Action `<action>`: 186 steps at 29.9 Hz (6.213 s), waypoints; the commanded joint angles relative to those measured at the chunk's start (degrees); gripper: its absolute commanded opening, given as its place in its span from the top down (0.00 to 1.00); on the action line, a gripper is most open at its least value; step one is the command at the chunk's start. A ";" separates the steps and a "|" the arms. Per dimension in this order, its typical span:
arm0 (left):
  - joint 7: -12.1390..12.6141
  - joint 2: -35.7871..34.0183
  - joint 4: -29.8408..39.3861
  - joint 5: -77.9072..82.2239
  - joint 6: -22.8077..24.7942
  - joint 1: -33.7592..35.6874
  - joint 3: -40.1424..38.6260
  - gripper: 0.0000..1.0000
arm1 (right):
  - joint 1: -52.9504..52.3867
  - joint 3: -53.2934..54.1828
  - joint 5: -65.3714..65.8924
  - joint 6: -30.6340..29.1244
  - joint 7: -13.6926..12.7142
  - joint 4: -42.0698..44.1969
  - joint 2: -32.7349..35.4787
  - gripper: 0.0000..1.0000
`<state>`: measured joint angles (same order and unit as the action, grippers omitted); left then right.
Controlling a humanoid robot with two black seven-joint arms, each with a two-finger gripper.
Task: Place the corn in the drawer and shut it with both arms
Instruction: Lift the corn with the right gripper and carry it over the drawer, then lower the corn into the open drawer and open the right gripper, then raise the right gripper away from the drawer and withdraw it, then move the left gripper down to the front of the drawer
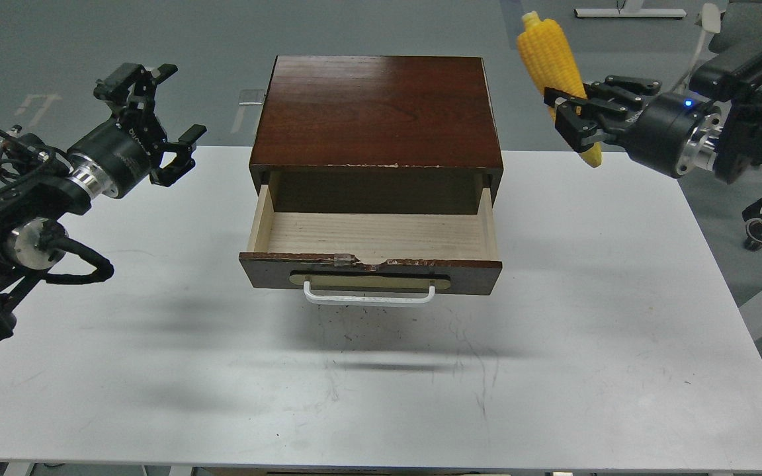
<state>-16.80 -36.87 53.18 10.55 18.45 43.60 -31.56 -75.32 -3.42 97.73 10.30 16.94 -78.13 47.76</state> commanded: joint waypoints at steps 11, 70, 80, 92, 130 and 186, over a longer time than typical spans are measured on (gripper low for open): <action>-0.25 -0.40 0.00 0.00 -0.44 -0.01 -0.61 0.02 | -3.87 -1.23 22.68 -0.11 8.99 2.28 -14.18 1.00; -1.38 -6.10 -2.20 14.30 -0.79 2.81 -2.98 0.02 | -6.69 10.71 -78.42 -36.21 -2.70 16.17 -4.54 0.00; -7.19 -7.61 -1.41 28.19 -5.44 2.89 -2.89 0.02 | 6.94 13.08 -105.02 -38.30 -2.35 23.99 -0.82 0.00; -11.20 -23.94 20.72 57.80 -20.02 3.51 -2.90 0.31 | 13.97 14.32 -105.20 -38.30 -1.39 25.84 -0.39 0.00; -11.20 -34.33 45.00 114.45 -46.45 -3.52 25.41 1.00 | 21.62 14.05 -104.93 -31.40 -1.39 30.14 -5.57 0.05; -11.20 -6.99 26.28 114.45 -46.45 -4.40 25.41 1.00 | 25.58 23.90 -104.58 -22.87 -1.47 43.77 -19.02 0.03</action>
<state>-28.00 -43.79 79.77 125.00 -28.00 38.95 -6.14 -49.84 20.71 -6.91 -12.57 15.47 -34.43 28.75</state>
